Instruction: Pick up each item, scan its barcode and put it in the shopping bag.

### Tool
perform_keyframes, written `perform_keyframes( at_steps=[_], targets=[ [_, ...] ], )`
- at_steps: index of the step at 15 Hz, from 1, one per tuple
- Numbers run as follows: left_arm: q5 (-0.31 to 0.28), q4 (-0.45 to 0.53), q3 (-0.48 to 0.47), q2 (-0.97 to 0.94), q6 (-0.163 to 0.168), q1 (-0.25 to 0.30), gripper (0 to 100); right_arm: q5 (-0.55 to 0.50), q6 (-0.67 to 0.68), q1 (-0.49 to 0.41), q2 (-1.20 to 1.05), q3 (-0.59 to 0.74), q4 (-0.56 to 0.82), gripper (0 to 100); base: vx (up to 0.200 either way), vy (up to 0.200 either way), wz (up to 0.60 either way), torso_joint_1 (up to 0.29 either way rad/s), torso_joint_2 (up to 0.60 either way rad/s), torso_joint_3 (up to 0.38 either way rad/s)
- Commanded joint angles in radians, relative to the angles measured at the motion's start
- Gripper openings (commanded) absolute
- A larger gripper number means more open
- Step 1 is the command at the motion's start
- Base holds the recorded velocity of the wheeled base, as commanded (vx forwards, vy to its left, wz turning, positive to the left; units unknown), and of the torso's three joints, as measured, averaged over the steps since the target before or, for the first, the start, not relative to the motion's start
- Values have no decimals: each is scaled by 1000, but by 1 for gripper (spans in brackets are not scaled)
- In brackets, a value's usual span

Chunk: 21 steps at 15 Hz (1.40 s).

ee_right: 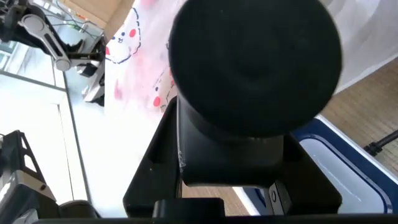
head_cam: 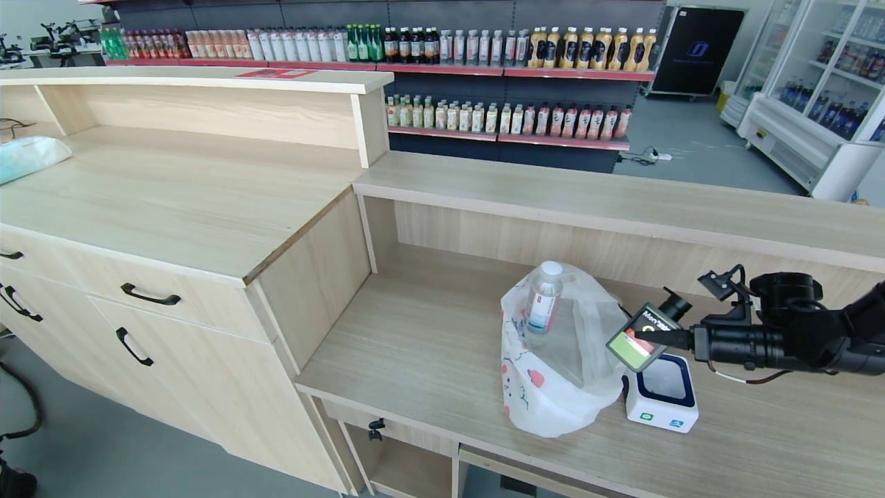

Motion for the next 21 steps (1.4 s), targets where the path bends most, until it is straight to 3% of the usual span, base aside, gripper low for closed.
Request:
perform_keyframes(
  at_steps=[1, 4, 19, 21],
  targets=[
    [0, 0, 0, 0, 0, 0, 100, 0, -2, 6, 21, -12, -1, 0, 0, 0, 0, 0, 0, 0],
    [0, 0, 0, 0, 0, 0, 100, -11, -3, 38, 27, -20, -9, 0, 0, 0, 0, 0, 0, 0],
    [0, 0, 0, 0, 0, 0, 100, -13, -19, 31, 13, -8, -3, 0, 0, 0, 0, 0, 0, 0],
    [0, 0, 0, 0, 0, 0, 100, -123, -17, 27, -163, 72, 39, 0, 0, 0, 0, 0, 0, 0]
  ],
)
